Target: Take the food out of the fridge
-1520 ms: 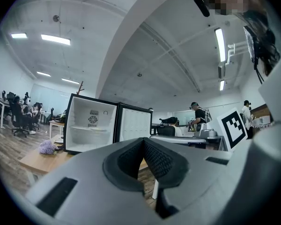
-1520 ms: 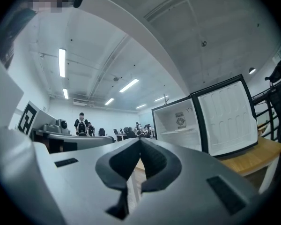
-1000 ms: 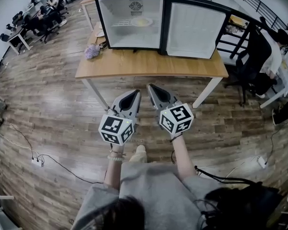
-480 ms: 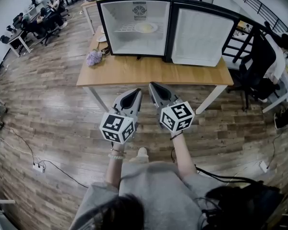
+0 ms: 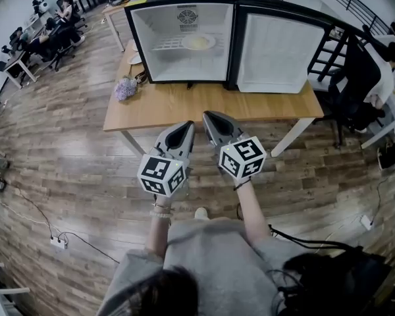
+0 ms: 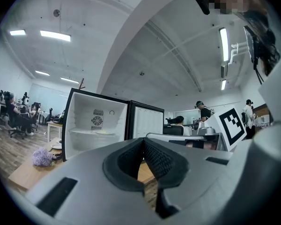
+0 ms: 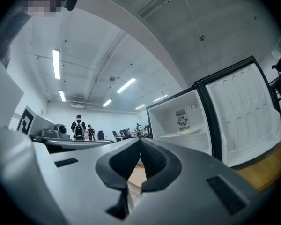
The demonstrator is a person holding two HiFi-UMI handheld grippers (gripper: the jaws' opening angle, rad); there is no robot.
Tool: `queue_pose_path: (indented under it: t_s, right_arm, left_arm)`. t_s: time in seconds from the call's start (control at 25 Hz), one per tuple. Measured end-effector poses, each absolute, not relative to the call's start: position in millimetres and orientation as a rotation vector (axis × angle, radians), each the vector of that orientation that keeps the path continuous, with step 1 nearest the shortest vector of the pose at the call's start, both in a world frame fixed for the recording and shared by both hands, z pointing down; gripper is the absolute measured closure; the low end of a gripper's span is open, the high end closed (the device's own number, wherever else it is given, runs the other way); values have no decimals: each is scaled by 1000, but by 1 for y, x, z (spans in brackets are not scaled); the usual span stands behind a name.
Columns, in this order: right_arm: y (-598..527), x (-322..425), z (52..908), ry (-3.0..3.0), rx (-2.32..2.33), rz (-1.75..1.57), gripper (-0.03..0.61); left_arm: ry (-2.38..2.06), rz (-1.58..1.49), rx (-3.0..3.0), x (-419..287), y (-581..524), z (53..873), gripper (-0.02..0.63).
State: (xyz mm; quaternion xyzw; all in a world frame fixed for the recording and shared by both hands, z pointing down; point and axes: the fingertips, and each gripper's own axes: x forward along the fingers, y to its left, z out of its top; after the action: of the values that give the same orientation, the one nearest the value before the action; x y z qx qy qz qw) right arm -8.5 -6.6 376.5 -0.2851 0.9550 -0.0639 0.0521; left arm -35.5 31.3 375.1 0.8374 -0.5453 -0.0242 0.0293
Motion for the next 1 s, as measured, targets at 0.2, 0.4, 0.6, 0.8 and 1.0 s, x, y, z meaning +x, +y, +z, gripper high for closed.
queue_pose_path:
  t_s: [0.2, 0.4, 0.6, 0.8, 1.0]
  right_arm:
    - [-27, -21, 380, 2889, -890, -210, 571]
    - [-37, -29, 385, 2864, -913, -219, 571]
    - [-49, -33, 392, 2856, -932, -248, 571]
    - [-66, -37, 393, 2850, -938, -264, 571]
    - [-94, -42, 392, 2857, -932, -272, 571]
  left_arm:
    - [-1661, -70, 2595, -49, 13, 379, 606]
    - [-1649, -55, 2606, -61, -1, 383, 606]
    - [-1639, -51, 2602, -69, -13, 387, 606]
    - [-1627, -54, 2594, -73, -29, 390, 606]
    - [-1623, -58, 2592, -76, -56, 390, 606]
